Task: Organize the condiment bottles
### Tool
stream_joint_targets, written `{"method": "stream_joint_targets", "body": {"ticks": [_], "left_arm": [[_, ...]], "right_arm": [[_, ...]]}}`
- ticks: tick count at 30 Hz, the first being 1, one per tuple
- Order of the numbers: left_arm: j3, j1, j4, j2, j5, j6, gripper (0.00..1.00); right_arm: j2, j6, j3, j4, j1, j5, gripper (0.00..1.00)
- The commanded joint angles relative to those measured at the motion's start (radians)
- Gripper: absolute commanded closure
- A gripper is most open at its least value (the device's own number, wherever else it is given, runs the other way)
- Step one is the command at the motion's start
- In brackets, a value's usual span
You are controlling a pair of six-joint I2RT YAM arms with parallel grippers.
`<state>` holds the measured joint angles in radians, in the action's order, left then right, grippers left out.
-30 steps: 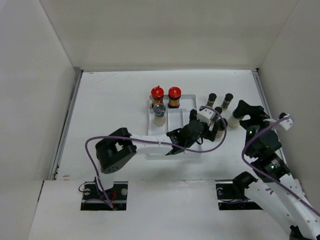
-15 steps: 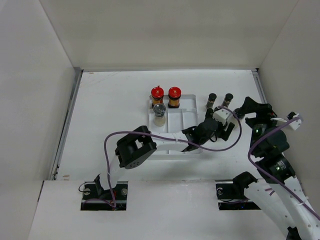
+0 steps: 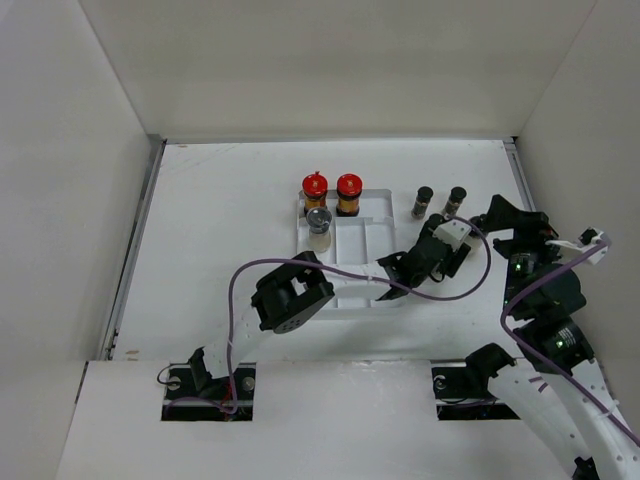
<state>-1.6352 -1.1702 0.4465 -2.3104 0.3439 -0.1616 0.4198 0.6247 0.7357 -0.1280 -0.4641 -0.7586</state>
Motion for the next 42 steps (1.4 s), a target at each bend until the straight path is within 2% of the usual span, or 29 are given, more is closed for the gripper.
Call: {"method": "stream_joint_targets", "body": {"ticks": [1, 4, 7, 15, 19, 22, 24, 25, 28, 30, 32, 35, 39, 42], "left_arm": [[-0.063, 0.005, 0.015, -0.006, 0.012, 0.022, 0.40], [-0.042, 0.004, 0.018, 0.020, 0.023, 0.025, 0.56], [0.029, -0.004, 0.038, 0.110, 0.026, 0.030, 0.63], [0.337, -0.015, 0.136, 0.475, 0.078, 0.048, 0.64], [0.530, -0.001, 0.161, 0.667, 0.150, 0.040, 0.64], [0.679, 0.031, 0.162, 0.796, 0.236, 0.036, 0.63], [0.764, 0.065, 0.166, 0.865, 0.285, 0.025, 0.63], [0.808, 0.088, 0.164, 0.899, 0.305, 0.014, 0.63], [0.926, 0.161, 0.156, 0.994, 0.333, -0.038, 0.63], [0.977, 0.207, 0.153, 1.023, 0.334, -0.067, 0.63], [1.008, 0.240, 0.156, 1.028, 0.327, -0.090, 0.63], [1.028, 0.280, 0.173, 0.997, 0.313, -0.110, 0.62], [1.043, 0.298, 0.216, 0.958, 0.287, -0.125, 0.62], [1.048, 0.306, 0.230, 0.931, 0.277, -0.133, 0.61]], "right_arm": [[-0.004, -0.016, -0.007, 0.062, 0.003, 0.022, 0.09], [-0.004, -0.016, -0.015, 0.068, 0.003, 0.024, 0.09], [-0.009, -0.019, -0.021, 0.080, 0.003, 0.025, 0.09], [-0.006, -0.022, -0.042, 0.117, 0.011, 0.042, 0.09], [0.020, -0.017, -0.067, 0.126, 0.006, 0.061, 0.09], [0.056, -0.013, -0.093, 0.149, 0.000, 0.094, 0.13], [0.085, -0.014, -0.107, 0.168, -0.011, 0.120, 0.19], [0.099, -0.016, -0.113, 0.175, -0.014, 0.139, 0.25], [0.143, -0.022, -0.122, 0.186, -0.017, 0.180, 0.51], [0.171, -0.026, -0.122, 0.176, -0.017, 0.189, 0.65], [0.189, -0.033, -0.125, 0.171, -0.017, 0.197, 0.70], [0.214, -0.039, -0.134, 0.159, -0.020, 0.197, 0.65], [0.221, -0.042, -0.165, 0.136, -0.026, 0.165, 0.33], [0.227, -0.042, -0.179, 0.111, -0.018, 0.140, 0.18]]}}
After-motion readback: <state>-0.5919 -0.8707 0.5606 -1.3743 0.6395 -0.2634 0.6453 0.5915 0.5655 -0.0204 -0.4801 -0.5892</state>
